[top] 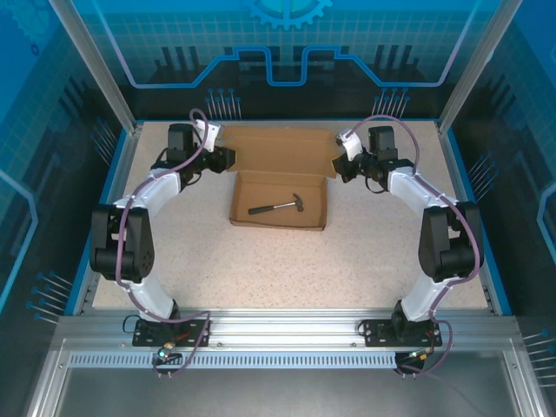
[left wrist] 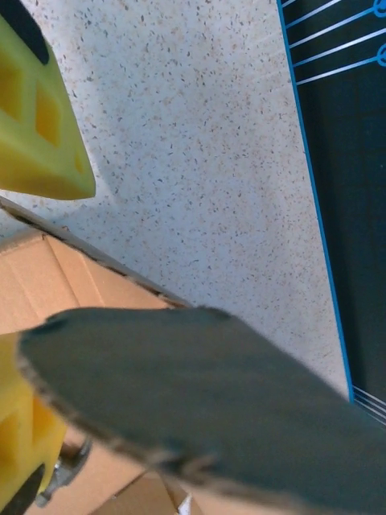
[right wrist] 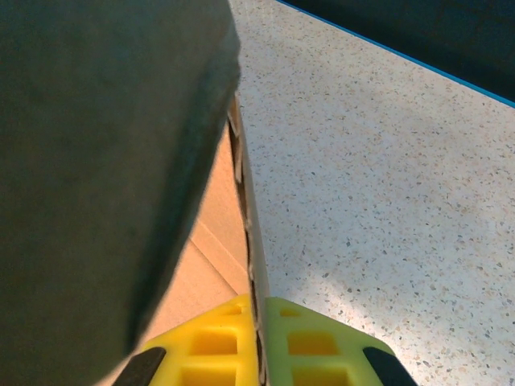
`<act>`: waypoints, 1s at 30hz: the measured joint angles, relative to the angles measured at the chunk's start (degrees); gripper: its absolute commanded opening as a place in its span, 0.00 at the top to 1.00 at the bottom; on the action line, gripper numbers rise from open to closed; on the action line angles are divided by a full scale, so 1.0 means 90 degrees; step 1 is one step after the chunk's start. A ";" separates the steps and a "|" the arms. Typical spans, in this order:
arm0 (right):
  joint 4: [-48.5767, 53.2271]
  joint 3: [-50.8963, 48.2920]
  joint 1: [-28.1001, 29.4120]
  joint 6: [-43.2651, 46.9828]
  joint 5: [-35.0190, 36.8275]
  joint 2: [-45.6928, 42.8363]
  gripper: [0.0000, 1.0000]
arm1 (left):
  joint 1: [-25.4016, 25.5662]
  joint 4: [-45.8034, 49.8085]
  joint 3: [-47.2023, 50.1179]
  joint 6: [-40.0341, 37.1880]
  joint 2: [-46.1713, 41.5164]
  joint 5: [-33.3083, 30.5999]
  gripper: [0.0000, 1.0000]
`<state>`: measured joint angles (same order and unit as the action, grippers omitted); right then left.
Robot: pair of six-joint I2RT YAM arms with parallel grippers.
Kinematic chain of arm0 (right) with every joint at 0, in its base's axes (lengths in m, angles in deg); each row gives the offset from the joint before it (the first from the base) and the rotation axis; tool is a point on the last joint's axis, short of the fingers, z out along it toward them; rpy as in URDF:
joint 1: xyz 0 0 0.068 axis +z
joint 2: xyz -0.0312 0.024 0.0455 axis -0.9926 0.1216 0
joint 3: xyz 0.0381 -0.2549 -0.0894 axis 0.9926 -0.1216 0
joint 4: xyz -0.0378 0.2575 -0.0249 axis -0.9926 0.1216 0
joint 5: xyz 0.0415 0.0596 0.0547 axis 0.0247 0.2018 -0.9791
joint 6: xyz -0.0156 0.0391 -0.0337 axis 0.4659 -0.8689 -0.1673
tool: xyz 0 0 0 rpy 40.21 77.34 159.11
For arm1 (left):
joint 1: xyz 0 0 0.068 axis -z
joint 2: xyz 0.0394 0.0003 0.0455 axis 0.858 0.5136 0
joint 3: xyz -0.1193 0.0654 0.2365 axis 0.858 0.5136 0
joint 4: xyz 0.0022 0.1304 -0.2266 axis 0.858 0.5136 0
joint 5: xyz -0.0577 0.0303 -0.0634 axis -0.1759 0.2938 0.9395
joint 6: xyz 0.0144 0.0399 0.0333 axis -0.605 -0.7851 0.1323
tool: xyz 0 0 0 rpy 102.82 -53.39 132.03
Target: Fold the paper box
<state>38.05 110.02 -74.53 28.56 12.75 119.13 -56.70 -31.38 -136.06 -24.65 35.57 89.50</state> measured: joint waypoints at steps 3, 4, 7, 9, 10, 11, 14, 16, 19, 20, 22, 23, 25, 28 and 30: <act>0.0002 0.0002 0.0000 -0.0032 0.0002 0.0000 0.96 | 0.0000 -0.0027 -0.0080 0.0017 0.0063 0.0034 0.69; 0.0012 0.0007 0.0000 -0.0056 0.0002 0.0000 0.96 | 0.0000 -0.0027 -0.0092 0.0032 0.0073 0.0039 0.71; 0.0061 0.0039 0.0000 -0.0117 0.0012 0.0002 0.97 | 0.0000 -0.0019 -0.0100 0.0097 0.0075 0.0041 0.76; 0.0124 0.0107 0.0002 -0.0185 0.0046 0.0029 0.97 | 0.0000 -0.0022 -0.0104 0.0155 0.0075 0.0041 0.83; 0.0136 0.0143 0.0010 -0.0231 0.0061 0.0046 0.97 | 0.0000 -0.0019 -0.0109 0.0182 0.0075 0.0041 0.86; 0.0155 0.0175 0.0022 -0.0284 0.0083 0.0051 0.97 | 0.0000 -0.0019 -0.0114 0.0228 0.0075 0.0051 0.88; 0.0262 0.0277 0.0121 -0.0452 0.0274 0.0061 0.97 | 0.0007 -0.0019 -0.0126 0.0389 0.0075 0.0066 0.91; 0.0362 0.0367 0.0233 -0.0612 0.0500 0.0063 0.97 | 0.0010 -0.0022 -0.0126 0.0529 0.0075 0.0058 0.93; 0.0532 0.0542 0.0449 -0.0964 0.0996 0.0075 0.98 | 0.0022 -0.0029 -0.0126 0.0809 0.0075 -0.0058 0.95; 0.0602 0.0605 0.0537 -0.1134 0.1202 0.0080 0.98 | 0.0036 -0.0041 -0.0126 0.0911 0.0070 -0.0129 0.95; 0.0712 0.0712 0.0695 -0.1496 0.1579 0.0085 0.98 | 0.0092 -0.0129 -0.0092 0.1178 0.0036 -0.0345 0.95; 0.0775 0.0770 0.0789 -0.1732 0.1792 0.0090 0.98 | 0.0136 -0.0202 -0.0019 0.1343 -0.0022 -0.0495 0.95; 0.0879 0.0865 0.0952 -0.2106 0.2193 0.0100 0.98 | 0.0223 -0.0333 0.0177 0.1661 -0.0175 -0.0784 0.96; 0.0991 0.0979 0.1234 -0.2652 0.2871 0.0126 0.98 | 0.0369 -0.0474 0.0425 0.2057 -0.0401 -0.1214 0.97; 0.1052 0.1052 0.1367 -0.2929 0.3228 0.0163 0.99 | 0.0476 -0.0515 0.0505 0.2271 -0.0491 -0.1496 0.99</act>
<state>47.51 119.49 -62.22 2.20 41.80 120.59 -52.42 -36.02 -131.52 -4.21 31.16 76.03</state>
